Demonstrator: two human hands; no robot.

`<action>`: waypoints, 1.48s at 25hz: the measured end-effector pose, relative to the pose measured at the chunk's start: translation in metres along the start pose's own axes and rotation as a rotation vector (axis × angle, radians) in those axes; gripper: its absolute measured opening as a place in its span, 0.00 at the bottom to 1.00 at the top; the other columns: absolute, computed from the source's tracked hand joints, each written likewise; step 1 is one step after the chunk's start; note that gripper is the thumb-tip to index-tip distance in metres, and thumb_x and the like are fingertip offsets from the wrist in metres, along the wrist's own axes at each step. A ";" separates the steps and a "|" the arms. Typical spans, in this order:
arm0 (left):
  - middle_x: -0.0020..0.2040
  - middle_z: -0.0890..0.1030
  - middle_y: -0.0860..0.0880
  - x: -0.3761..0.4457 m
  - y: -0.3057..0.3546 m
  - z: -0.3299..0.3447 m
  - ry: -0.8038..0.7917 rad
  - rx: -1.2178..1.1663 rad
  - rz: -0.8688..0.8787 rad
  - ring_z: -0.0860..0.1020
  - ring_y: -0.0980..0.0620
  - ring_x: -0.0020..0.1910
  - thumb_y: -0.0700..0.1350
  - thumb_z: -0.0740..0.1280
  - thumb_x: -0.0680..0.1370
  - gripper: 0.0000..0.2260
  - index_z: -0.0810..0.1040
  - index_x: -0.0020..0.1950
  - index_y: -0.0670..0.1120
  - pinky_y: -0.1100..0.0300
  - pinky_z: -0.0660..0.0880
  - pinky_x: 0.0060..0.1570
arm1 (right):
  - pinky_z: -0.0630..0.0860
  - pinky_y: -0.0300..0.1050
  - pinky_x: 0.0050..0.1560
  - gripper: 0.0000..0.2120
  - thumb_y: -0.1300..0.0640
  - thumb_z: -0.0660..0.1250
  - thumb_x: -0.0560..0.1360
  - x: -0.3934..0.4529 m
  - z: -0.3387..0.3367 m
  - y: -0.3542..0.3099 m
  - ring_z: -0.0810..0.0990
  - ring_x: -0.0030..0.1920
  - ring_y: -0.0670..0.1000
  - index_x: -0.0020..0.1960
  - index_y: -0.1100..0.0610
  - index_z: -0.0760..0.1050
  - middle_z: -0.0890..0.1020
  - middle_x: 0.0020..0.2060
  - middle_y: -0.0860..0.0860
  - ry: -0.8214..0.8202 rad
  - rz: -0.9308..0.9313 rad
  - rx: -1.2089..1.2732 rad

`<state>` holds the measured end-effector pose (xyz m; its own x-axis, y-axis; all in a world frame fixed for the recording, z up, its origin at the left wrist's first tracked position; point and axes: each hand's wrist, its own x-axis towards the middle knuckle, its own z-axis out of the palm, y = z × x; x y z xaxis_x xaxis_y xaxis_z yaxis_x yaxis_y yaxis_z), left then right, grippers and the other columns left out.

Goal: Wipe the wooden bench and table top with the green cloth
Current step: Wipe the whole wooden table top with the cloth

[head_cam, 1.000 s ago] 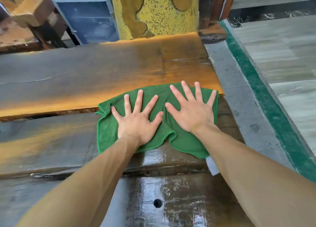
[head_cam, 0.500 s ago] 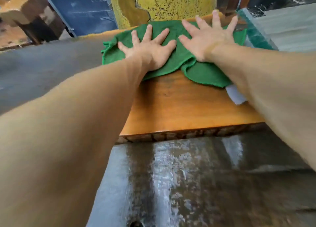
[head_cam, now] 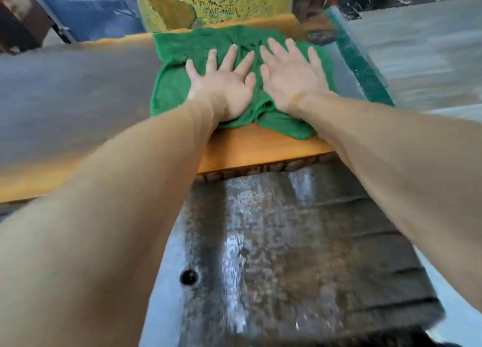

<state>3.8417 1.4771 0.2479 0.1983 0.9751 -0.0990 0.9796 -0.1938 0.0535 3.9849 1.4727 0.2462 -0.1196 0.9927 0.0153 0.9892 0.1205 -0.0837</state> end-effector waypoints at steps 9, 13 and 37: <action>0.82 0.37 0.53 -0.226 0.048 0.022 -0.079 0.028 0.082 0.39 0.43 0.81 0.59 0.38 0.81 0.27 0.40 0.81 0.58 0.31 0.40 0.73 | 0.36 0.71 0.74 0.27 0.45 0.41 0.84 -0.237 -0.013 -0.017 0.34 0.80 0.52 0.82 0.44 0.42 0.39 0.81 0.42 -0.135 0.062 0.027; 0.82 0.37 0.50 -0.333 0.066 0.027 -0.093 0.057 0.099 0.39 0.42 0.81 0.60 0.30 0.74 0.34 0.38 0.81 0.55 0.31 0.41 0.74 | 0.35 0.69 0.75 0.27 0.44 0.42 0.84 -0.338 -0.015 -0.030 0.36 0.80 0.52 0.82 0.44 0.41 0.40 0.81 0.42 -0.162 0.040 0.041; 0.81 0.57 0.45 -0.915 0.110 0.084 -0.149 -0.046 0.145 0.58 0.33 0.78 0.66 0.53 0.79 0.30 0.59 0.80 0.59 0.22 0.54 0.67 | 0.40 0.72 0.74 0.29 0.33 0.40 0.81 -0.900 -0.016 -0.108 0.44 0.81 0.54 0.81 0.37 0.44 0.48 0.81 0.42 -0.207 0.013 -0.035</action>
<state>3.7705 0.5546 0.2612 0.3432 0.9100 -0.2325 0.9386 -0.3227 0.1224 3.9868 0.5659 0.2570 -0.1184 0.9744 -0.1909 0.9926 0.1112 -0.0479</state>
